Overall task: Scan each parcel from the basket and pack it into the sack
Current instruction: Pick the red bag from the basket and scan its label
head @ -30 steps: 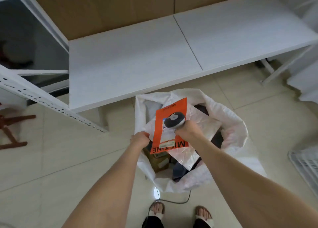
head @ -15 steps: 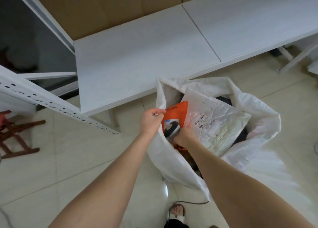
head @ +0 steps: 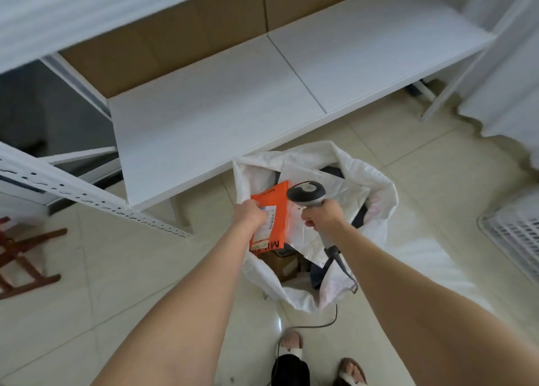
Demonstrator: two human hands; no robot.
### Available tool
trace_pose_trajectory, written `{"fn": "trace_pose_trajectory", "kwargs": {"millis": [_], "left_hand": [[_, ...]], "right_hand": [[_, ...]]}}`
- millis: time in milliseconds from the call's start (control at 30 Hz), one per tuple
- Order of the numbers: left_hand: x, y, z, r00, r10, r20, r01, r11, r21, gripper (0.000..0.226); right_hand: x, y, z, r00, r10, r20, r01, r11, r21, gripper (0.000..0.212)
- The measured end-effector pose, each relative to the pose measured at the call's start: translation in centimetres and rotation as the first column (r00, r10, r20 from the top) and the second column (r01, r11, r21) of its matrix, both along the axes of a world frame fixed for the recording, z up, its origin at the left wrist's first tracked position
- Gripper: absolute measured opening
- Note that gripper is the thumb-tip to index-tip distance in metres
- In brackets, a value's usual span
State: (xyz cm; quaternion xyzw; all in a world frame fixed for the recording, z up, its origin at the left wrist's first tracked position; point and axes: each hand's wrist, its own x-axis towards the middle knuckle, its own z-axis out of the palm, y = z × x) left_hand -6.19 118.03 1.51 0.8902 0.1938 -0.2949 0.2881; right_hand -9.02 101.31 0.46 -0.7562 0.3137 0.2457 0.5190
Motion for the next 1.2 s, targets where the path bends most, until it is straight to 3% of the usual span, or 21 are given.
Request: {"fn": "trace_pose_trajectory", "kwargs": {"millis": [100, 233, 500, 800, 1000, 1200], "left_hand": [[0.3, -3.3, 4.9, 0.993, -0.106, 0.052, 0.106, 0.994, 0.005, 0.026], [1.2, -9.0, 11.2, 0.958, -0.246, 0.150, 0.249, 0.969, -0.001, 0.039], [-0.3, -23.9, 19.8, 0.831, -0.482, 0.279, 0.498, 0.867, 0.015, 0.039], [-5.9, -43.2, 24.1, 0.707, -0.632, 0.318, 0.645, 0.760, 0.079, 0.040], [-10.0, -55.2, 24.4, 0.691, -0.661, 0.293, 0.662, 0.741, 0.110, 0.040], [-11.4, -64.1, 22.9, 0.654, -0.715, 0.249, 0.712, 0.692, 0.118, 0.039]], "right_hand": [[-1.7, -2.8, 5.0, 0.992, -0.122, 0.042, 0.120, 0.992, 0.049, 0.007], [-3.9, -7.3, 11.8, 0.942, -0.315, 0.112, 0.296, 0.942, 0.158, 0.010], [-9.1, -18.8, 21.3, 0.703, -0.685, 0.191, 0.613, 0.720, 0.326, 0.008], [-16.0, -35.7, 24.1, 0.459, -0.869, 0.185, 0.677, 0.477, 0.561, 0.014], [-20.0, -46.8, 23.9, 0.407, -0.904, 0.134, 0.686, 0.399, 0.608, 0.013], [-21.4, -55.8, 22.3, 0.363, -0.930, 0.055, 0.707, 0.313, 0.634, 0.025]]}}
